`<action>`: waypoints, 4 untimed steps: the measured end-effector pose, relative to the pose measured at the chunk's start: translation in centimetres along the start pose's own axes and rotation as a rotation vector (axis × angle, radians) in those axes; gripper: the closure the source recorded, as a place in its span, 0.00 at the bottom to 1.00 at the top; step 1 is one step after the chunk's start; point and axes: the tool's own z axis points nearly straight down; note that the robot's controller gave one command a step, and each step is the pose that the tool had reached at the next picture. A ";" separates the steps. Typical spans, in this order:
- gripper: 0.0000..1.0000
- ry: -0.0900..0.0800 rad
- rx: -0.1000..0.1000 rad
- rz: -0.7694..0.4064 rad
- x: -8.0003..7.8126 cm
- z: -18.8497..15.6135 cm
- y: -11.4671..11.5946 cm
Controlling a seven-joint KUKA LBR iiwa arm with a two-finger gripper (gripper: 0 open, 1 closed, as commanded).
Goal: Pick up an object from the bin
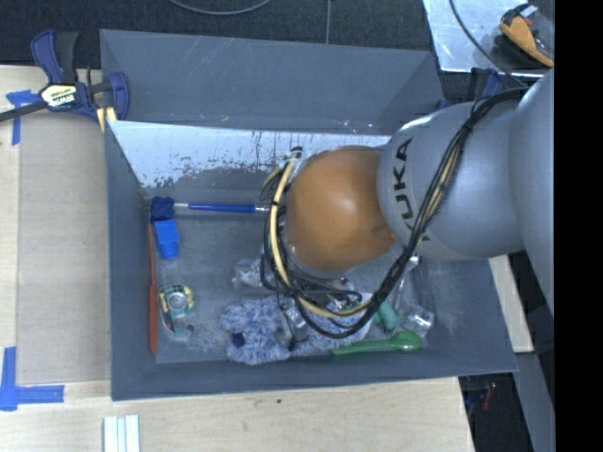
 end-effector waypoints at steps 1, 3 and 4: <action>0.00 -0.015 0.010 -0.426 0.6 3.0 1.0; 1.00 -0.006 0.002 -0.136 0.5 2.9 -2.9; 1.00 -0.003 0.000 -0.135 0.7 2.0 -2.8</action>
Offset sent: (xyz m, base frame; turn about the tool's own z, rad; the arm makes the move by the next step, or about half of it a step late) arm 0.0087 -0.0278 -0.0305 -0.1388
